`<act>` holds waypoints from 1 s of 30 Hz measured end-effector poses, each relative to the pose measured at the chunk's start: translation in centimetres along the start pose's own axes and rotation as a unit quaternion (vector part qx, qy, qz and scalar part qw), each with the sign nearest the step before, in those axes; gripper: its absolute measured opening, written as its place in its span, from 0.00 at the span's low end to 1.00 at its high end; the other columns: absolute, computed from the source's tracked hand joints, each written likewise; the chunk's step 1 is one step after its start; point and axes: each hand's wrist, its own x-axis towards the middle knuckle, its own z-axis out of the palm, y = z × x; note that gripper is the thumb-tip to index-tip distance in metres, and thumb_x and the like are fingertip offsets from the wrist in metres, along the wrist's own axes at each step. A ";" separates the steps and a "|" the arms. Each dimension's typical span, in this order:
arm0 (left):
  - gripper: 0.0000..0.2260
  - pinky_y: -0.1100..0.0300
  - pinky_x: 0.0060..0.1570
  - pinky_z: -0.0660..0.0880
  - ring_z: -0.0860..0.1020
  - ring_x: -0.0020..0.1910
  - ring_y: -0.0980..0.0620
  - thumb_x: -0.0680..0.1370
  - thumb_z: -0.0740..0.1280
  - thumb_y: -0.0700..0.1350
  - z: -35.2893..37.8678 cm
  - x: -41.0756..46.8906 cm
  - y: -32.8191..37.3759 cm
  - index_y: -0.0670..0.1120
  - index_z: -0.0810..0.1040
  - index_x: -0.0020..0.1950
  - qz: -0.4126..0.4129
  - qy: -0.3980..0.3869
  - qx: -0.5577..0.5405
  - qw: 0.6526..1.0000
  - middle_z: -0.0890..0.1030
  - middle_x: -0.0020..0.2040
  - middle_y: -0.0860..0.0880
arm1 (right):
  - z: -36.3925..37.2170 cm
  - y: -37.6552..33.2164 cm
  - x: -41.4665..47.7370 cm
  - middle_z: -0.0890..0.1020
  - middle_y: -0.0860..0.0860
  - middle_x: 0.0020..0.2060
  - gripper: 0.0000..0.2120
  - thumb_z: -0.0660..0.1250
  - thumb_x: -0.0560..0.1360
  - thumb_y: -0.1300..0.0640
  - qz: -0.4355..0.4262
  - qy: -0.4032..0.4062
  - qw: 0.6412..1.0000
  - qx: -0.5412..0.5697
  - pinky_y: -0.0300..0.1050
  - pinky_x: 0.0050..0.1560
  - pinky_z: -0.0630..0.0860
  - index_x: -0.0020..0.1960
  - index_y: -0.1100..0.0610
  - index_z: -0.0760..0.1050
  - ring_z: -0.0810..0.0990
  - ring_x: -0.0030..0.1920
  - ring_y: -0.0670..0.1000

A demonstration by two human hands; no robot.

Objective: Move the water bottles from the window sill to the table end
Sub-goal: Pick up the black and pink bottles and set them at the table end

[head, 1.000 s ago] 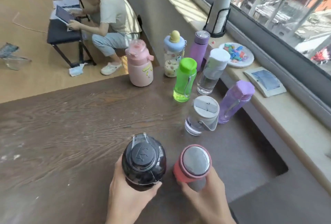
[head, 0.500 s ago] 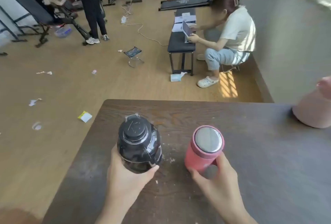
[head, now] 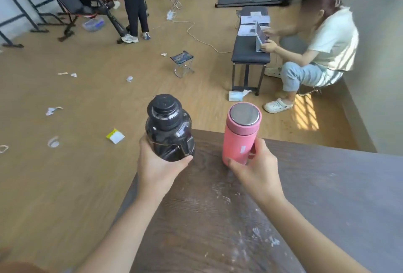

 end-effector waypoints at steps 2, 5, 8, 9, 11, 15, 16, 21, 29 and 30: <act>0.49 0.55 0.65 0.76 0.81 0.66 0.54 0.57 0.88 0.51 0.3 0.5 -0.4 0.53 0.69 0.73 -0.001 -0.009 0.009 1.000 0.81 0.67 0.56 | 0.3 0.3 0.4 0.83 0.47 0.48 0.21 0.81 0.67 0.52 0.005 0.004 1.000 -0.011 0.50 0.49 0.80 0.53 0.53 0.74 0.82 0.49 0.51; 0.48 0.54 0.65 0.77 0.80 0.65 0.54 0.58 0.88 0.50 0.7 0.8 -0.7 0.52 0.68 0.73 -0.008 -0.018 0.017 1.000 0.81 0.67 0.55 | 0.6 0.6 0.5 0.83 0.47 0.49 0.22 0.81 0.67 0.52 0.009 0.010 1.000 -0.015 0.49 0.49 0.80 0.55 0.52 0.74 0.82 0.50 0.50; 0.49 0.53 0.67 0.76 0.80 0.65 0.54 0.58 0.89 0.50 0.9 1.0 -0.9 0.52 0.68 0.74 -0.010 -0.020 0.012 1.000 0.80 0.68 0.55 | 0.9 0.7 0.4 0.83 0.46 0.50 0.23 0.81 0.68 0.52 0.006 0.009 1.000 -0.014 0.44 0.48 0.76 0.57 0.51 0.74 0.81 0.51 0.49; 0.50 0.52 0.68 0.76 0.80 0.66 0.53 0.58 0.89 0.50 0.9 1.0 -1.0 0.53 0.68 0.75 -0.010 -0.021 0.011 1.000 0.80 0.68 0.55 | 1.0 0.7 0.3 0.83 0.46 0.51 0.23 0.80 0.68 0.52 0.006 0.009 1.000 -0.016 0.43 0.48 0.76 0.58 0.51 0.74 0.81 0.51 0.49; 0.50 0.51 0.69 0.76 0.79 0.67 0.53 0.59 0.89 0.49 0.9 1.2 -1.2 0.53 0.66 0.76 -0.012 -0.029 0.005 0.999 0.80 0.69 0.55 | 1.1 0.7 0.4 0.83 0.47 0.52 0.24 0.80 0.68 0.52 0.000 0.012 1.000 -0.020 0.43 0.49 0.75 0.59 0.51 0.73 0.81 0.52 0.50; 0.50 0.48 0.71 0.76 0.80 0.68 0.53 0.60 0.88 0.51 0.7 1.2 -1.3 0.55 0.66 0.77 -0.014 -0.052 -0.012 0.998 0.80 0.69 0.57 | 1.1 1.0 0.8 0.81 0.50 0.54 0.25 0.81 0.68 0.51 -0.011 -0.001 0.999 -0.050 0.48 0.52 0.77 0.58 0.54 0.72 0.80 0.54 0.52; 0.50 0.47 0.70 0.76 0.80 0.68 0.53 0.60 0.87 0.51 0.6 1.1 -1.3 0.56 0.66 0.77 -0.016 -0.054 -0.013 0.998 0.80 0.69 0.58 | 1.0 1.1 0.9 0.80 0.51 0.55 0.26 0.81 0.68 0.51 -0.013 -0.009 0.998 -0.055 0.50 0.54 0.77 0.59 0.54 0.71 0.79 0.56 0.53; 0.44 0.49 0.73 0.74 0.77 0.68 0.57 0.65 0.86 0.51 0.9 -3.6 -0.4 0.54 0.70 0.78 -0.047 -0.025 -0.017 0.998 0.78 0.71 0.56 | -1.0 2.1 -0.6 0.75 0.54 0.68 0.38 0.81 0.70 0.55 -0.024 -0.032 0.997 -0.062 0.41 0.64 0.69 0.74 0.57 0.67 0.74 0.69 0.53; 0.26 0.63 0.56 0.76 0.80 0.58 0.50 0.72 0.82 0.42 7.7 -19.2 4.3 0.50 0.80 0.68 0.087 -0.071 0.025 0.993 0.75 0.62 0.53 | -11.8 8.4 -8.1 0.75 0.45 0.62 0.28 0.78 0.73 0.53 -0.018 0.046 0.999 -0.013 0.44 0.67 0.75 0.70 0.54 0.72 0.78 0.64 0.49; 0.26 0.67 0.54 0.75 0.81 0.58 0.52 0.71 0.82 0.41 9.3 -21.0 5.0 0.50 0.81 0.67 0.110 -0.098 0.030 0.989 0.77 0.61 0.54 | -13.8 9.6 -9.4 0.75 0.43 0.61 0.28 0.78 0.73 0.53 -0.005 0.058 0.998 -0.001 0.45 0.67 0.75 0.70 0.53 0.73 0.79 0.63 0.48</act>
